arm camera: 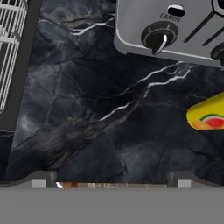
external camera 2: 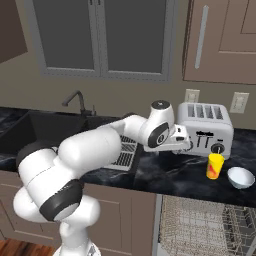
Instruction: Pick up the cup and bowl from the counter, place them in the dishwasher, and close the dishwasher door.
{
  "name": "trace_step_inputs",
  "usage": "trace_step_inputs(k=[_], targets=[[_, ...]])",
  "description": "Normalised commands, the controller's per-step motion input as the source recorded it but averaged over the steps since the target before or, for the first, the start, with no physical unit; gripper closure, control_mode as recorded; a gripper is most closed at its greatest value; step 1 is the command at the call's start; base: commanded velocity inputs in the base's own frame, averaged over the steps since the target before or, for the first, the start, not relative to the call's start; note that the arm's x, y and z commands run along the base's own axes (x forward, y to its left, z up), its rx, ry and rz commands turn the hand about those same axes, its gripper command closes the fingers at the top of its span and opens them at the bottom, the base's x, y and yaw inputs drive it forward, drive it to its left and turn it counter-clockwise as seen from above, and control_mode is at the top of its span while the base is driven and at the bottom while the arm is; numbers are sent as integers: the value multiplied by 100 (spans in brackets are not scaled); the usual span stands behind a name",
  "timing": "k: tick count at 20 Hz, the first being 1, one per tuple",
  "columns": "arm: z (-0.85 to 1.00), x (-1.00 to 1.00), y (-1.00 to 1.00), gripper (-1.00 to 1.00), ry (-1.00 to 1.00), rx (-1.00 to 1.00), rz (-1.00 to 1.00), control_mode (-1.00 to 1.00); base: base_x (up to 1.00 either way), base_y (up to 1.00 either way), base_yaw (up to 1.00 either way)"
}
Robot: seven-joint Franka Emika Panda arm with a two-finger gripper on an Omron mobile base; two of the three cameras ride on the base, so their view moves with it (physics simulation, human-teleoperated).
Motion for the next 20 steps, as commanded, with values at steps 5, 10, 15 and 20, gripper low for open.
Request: trace_step_inputs(k=[5, 10, 15, 20], targets=[[-9, 12, -37, -100, 0, 0, 0, -100, 0, 0, 0], [-6, 12, -39, -100, 0, 0, 0, -100, 0, 0, 0], [-2, 18, -36, -100, 0, 0, 0, -100, 0, 0, 0], [-4, 26, -32, -100, 0, 0, 0, -100, 0, 0, 0]])
